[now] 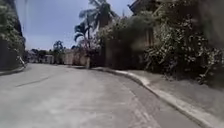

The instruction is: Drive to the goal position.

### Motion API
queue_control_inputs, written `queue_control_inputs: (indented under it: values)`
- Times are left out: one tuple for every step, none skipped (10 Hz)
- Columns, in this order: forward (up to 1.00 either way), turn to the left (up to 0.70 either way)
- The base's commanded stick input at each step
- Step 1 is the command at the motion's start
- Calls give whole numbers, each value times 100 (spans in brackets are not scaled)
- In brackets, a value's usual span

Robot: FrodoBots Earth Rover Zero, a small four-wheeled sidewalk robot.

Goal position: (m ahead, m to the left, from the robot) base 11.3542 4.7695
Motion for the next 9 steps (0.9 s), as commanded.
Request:
queue_control_inputs:
  values:
    - [100, 16]
    - [100, 43]
    - [100, 28]
    - [100, 3]
    - [100, 3]
    - [100, 3]
    - [100, 3]
    - [100, 3]
    - [100, 3]
